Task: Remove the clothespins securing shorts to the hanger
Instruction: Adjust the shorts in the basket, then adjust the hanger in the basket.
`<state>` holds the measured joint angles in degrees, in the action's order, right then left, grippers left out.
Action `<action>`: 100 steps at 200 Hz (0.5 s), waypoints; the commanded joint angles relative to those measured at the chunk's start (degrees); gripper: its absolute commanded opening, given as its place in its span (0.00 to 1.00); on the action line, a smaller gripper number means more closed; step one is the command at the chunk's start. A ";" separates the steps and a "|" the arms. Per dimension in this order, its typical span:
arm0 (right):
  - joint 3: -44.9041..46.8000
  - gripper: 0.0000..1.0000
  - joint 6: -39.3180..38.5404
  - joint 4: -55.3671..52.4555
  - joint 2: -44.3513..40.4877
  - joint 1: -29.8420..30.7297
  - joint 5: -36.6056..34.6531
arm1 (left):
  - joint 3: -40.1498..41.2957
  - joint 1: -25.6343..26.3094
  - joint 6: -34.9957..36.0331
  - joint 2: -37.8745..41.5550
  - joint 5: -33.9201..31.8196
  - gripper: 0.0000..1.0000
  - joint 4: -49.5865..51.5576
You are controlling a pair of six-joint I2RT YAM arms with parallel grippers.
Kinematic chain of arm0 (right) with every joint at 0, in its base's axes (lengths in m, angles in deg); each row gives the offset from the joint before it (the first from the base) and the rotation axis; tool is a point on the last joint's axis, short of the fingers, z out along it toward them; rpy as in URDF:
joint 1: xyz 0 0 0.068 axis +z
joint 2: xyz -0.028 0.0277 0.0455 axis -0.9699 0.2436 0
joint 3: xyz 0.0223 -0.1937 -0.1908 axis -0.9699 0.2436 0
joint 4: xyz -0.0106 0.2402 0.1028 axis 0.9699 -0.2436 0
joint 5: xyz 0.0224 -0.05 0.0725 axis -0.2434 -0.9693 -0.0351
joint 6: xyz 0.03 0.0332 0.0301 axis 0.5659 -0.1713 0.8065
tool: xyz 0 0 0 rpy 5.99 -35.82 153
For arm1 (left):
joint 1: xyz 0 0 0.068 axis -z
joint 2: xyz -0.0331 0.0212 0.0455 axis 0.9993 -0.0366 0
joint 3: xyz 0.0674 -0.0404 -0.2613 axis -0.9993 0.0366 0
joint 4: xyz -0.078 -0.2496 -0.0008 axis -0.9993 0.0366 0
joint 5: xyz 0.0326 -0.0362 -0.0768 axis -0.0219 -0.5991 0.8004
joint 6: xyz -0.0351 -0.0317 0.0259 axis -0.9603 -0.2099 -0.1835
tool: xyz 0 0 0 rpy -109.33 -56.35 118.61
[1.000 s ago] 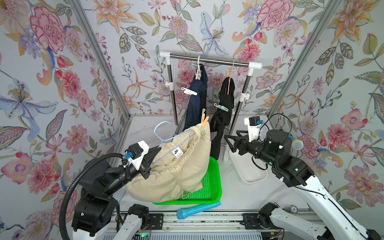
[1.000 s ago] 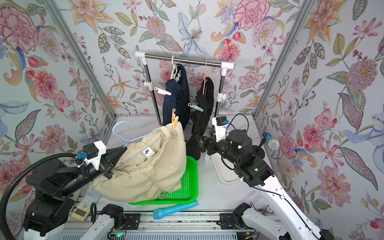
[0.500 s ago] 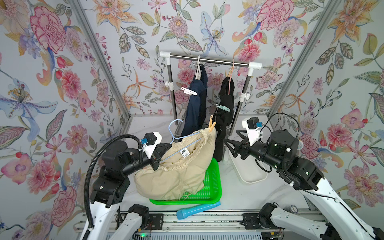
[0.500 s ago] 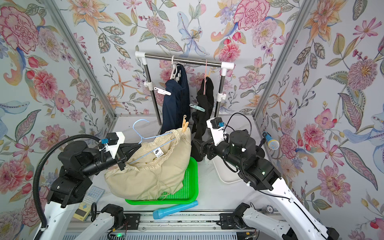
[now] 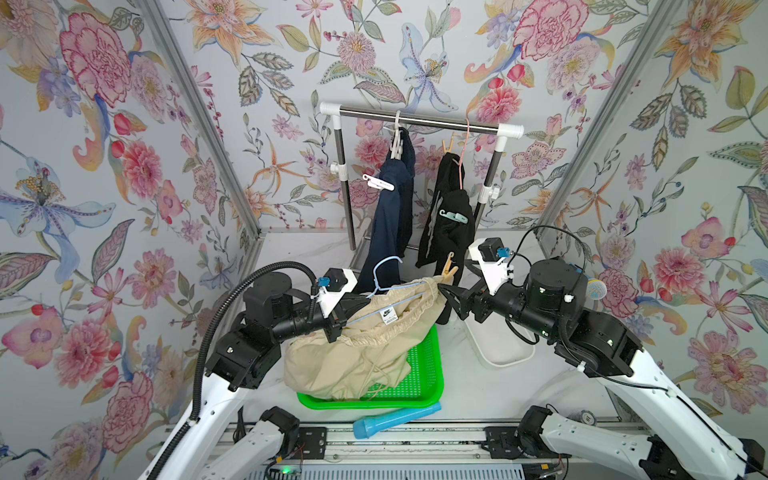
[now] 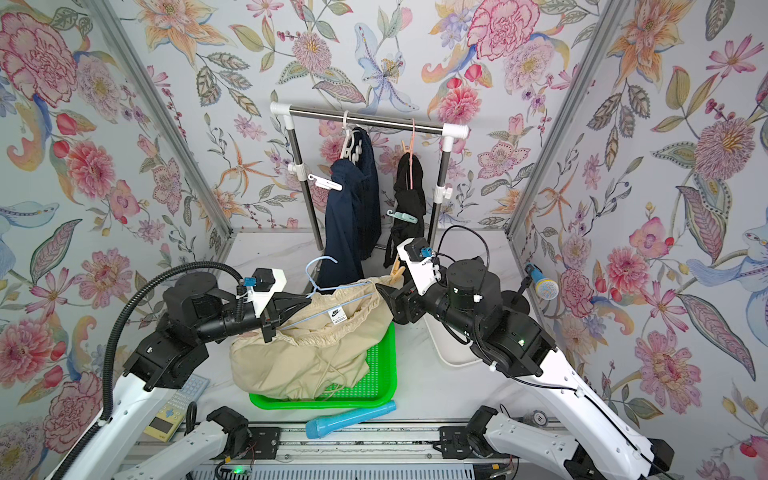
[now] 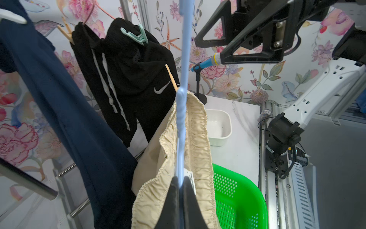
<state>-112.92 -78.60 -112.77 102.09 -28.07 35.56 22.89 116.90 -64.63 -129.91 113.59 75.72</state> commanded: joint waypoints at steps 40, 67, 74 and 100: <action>0.56 0.83 -10.12 -2.44 3.23 4.83 3.65 | -2.02 2.15 6.60 -3.23 1.53 0.00 2.01; 2.22 0.79 -14.63 -1.89 5.80 6.56 -0.53 | -1.80 2.16 7.10 -2.30 1.14 0.00 1.95; 2.73 0.78 -15.46 -1.57 6.27 6.91 -1.34 | -1.76 2.17 6.89 -2.11 1.21 0.00 1.81; 5.72 0.75 -17.82 1.82 7.21 7.61 -3.17 | -1.53 2.14 6.40 -1.69 2.89 0.00 1.38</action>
<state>-109.69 -92.09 -113.52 109.11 -21.12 35.69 22.87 118.67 -59.01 -132.86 113.98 78.40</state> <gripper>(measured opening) 0.764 0.065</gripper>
